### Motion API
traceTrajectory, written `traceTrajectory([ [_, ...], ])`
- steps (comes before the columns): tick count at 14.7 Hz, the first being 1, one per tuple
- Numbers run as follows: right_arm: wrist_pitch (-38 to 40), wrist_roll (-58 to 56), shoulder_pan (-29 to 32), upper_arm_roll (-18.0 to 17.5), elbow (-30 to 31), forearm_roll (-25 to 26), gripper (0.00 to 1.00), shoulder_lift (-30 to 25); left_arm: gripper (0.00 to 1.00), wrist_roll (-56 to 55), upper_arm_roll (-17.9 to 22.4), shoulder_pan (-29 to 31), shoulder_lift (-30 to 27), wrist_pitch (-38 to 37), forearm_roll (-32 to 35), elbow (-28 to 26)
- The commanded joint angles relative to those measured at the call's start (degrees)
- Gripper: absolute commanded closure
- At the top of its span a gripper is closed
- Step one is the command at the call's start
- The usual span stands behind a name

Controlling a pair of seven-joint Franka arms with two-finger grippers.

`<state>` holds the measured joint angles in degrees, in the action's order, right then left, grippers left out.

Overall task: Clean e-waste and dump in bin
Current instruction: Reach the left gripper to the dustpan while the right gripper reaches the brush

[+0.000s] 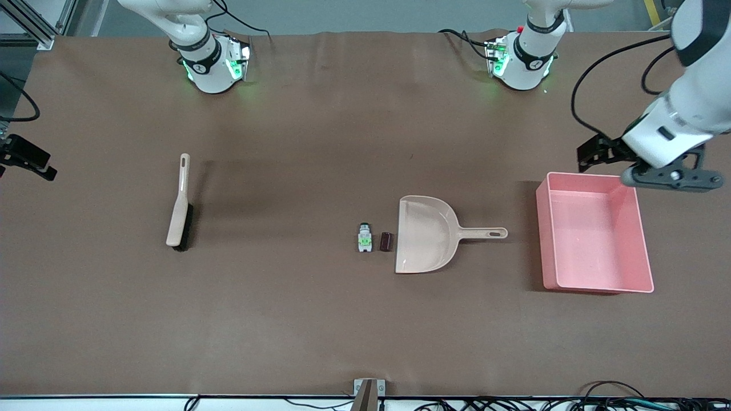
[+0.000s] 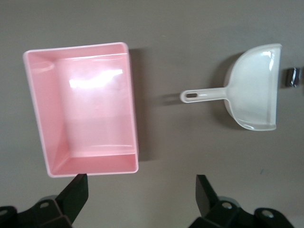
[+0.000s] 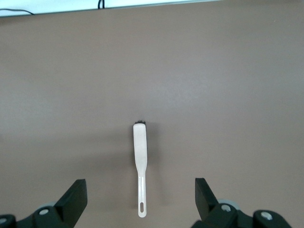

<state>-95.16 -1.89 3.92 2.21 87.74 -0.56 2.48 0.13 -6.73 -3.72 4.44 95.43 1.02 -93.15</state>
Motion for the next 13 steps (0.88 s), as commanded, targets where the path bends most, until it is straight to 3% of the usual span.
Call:
traceTrajectory([
  [1,-0.1,-0.4,0.5,-0.2,0.7,-0.1,0.00,2.2,0.00,6.5,-1.5,-0.4,3.5,2.1,-0.4,1.3],
  [9,4.9,-0.7,0.4,-0.2,1.6,-0.1,0.00,13.7,0.01,24.8,-6.0,-1.5,11.7,6.9,2.1,0.9],
  [11,3.0,-0.7,0.3,-0.2,5.0,-0.1,0.00,14.3,0.06,31.4,-6.1,-1.6,13.1,7.7,4.4,0.8],
  [13,-3.6,-0.7,0.8,-0.2,12.6,-0.1,0.00,13.8,0.09,40.3,-6.3,-2.3,14.2,8.0,4.9,0.9],
])
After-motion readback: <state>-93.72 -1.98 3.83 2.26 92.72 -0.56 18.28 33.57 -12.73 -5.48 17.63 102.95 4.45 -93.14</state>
